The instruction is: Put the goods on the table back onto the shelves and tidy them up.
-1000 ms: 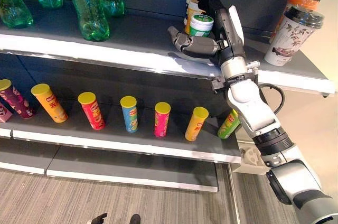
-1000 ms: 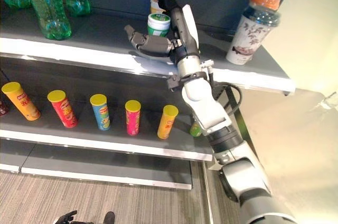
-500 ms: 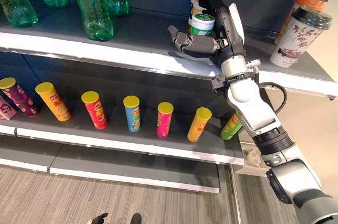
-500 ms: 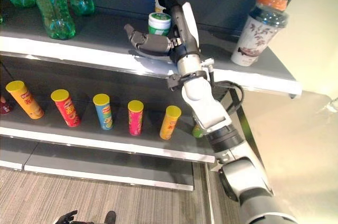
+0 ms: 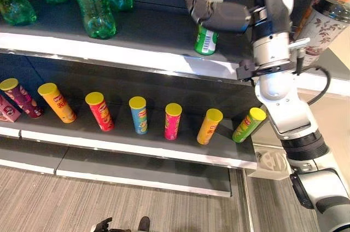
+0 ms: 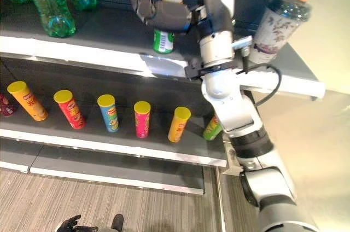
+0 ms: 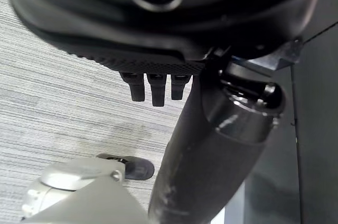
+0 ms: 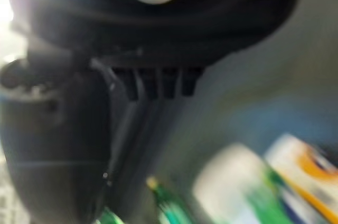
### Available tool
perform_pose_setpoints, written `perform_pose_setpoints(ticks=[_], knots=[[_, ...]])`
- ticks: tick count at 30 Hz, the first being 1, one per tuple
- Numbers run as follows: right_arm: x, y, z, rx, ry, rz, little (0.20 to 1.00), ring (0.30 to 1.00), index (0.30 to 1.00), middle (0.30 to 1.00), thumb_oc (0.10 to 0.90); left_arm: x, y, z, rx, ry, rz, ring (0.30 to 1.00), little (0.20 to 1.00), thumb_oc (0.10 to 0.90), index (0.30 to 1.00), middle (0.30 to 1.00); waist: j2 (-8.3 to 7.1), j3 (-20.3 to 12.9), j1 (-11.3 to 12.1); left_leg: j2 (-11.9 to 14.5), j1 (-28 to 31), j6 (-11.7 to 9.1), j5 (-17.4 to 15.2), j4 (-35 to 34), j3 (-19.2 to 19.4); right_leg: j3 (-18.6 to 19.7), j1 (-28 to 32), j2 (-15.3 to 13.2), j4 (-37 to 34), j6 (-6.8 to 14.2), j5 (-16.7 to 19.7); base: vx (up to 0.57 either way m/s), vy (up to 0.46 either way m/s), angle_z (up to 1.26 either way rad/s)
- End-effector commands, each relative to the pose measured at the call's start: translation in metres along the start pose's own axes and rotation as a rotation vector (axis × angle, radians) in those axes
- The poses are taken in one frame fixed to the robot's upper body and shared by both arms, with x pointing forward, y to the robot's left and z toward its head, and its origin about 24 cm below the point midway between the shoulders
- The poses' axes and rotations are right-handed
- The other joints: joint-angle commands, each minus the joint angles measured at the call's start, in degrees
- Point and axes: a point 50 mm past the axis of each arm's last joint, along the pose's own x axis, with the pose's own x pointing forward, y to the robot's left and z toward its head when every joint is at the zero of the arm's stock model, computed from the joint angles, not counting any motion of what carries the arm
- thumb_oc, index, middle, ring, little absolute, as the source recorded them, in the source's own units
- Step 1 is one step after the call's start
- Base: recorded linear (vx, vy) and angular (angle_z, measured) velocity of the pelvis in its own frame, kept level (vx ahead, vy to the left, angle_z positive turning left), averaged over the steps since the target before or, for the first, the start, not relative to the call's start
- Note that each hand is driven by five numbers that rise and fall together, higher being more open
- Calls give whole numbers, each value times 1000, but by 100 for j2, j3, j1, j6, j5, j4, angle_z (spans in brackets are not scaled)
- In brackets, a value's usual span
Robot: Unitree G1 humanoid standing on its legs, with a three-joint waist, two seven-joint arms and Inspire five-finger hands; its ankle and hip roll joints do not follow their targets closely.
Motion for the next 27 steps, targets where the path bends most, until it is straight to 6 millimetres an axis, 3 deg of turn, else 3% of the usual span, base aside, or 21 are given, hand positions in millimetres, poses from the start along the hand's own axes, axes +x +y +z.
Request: perform_pose_setpoints(ticks=[1, 4, 10, 13, 15, 16, 17, 20, 27], knots=[[20, -22, 34, 73, -191, -100, 900, 900, 900, 900, 800, 5, 13, 24, 48, -75, 54, 900, 900, 800, 900, 900, -67, -321, 151, -188, 559, 158, -1055, 51, 364, 35, -510, -252, 292, 299, 165, -12, -20, -13], [11, -19, 41, 161, -221, -20, 900, 900, 900, 900, 800, 4, 9, 27, 60, -96, 12, 900, 900, 800, 900, 900, 11, -386, 65, -133, 610, 131, -1066, 50, 441, 102, -486, -197, 274, 275, 128, -38, -44, -15], [-9, -6, 36, 303, -188, 183, 900, 900, 900, 900, 800, 4, 3, 34, 63, -126, -28, 900, 900, 800, 900, 900, 104, -459, -104, -67, 684, 80, -1066, 52, 559, 197, -441, -135, 262, 246, 74, -25, -29, -8], [-43, 3, 26, 589, -90, 415, 900, 900, 900, 900, 800, 3, -4, 43, 67, -171, -83, 900, 900, 800, 900, 900, 160, -479, -279, -13, 742, 29, -1056, 50, 658, 261, -445, -76, 298, 229, 26, -2, -25, -15], [-62, 7, 26, 663, -50, 555, 900, 900, 900, 900, 800, 3, -7, 49, 71, -197, -110, 900, 900, 800, 900, 900, 192, -477, -364, 18, 776, -3, -1055, 44, 710, 296, -451, -52, 312, 233, 6, 6, -9, -2], [-62, 7, 26, 663, -50, 555, 900, 900, 900, 900, 800, 3, -7, 49, 72, -197, -111, 900, 900, 800, 900, 900, 196, -477, -359, 20, 778, -4, -1056, 43, 712, 298, -450, -49, 314, 232, 5, 8, -22, -5], [-76, -1, 28, 666, -26, 624, 900, 900, 900, 900, 800, 2, -7, 49, 80, -210, -126, 900, 900, 800, 900, 900, 235, -467, -445, 45, 799, -26, -1049, 39, 746, 305, -452, -33, 317, 235, -14, 6, -15, -13], [-91, -11, 21, 687, 50, 657, 900, 900, 900, 900, 800, 2, -12, 48, 121, -212, -162, 900, 900, 800, 900, 900, 292, -490, -569, 79, 830, -63, -1046, 19, 821, 332, -446, -15, 284, 244, -4, 27, -21, -17], [-102, -33, 20, 668, 92, 630, 900, 900, 900, 900, 800, -1, -24, 42, 166, -209, -222, 900, 900, 800, 900, 900, 421, -532, -807, 127, 796, -92, -1037, 16, 958, 446, -538, 17, 242, 247, 14, 12, -9, -14]])
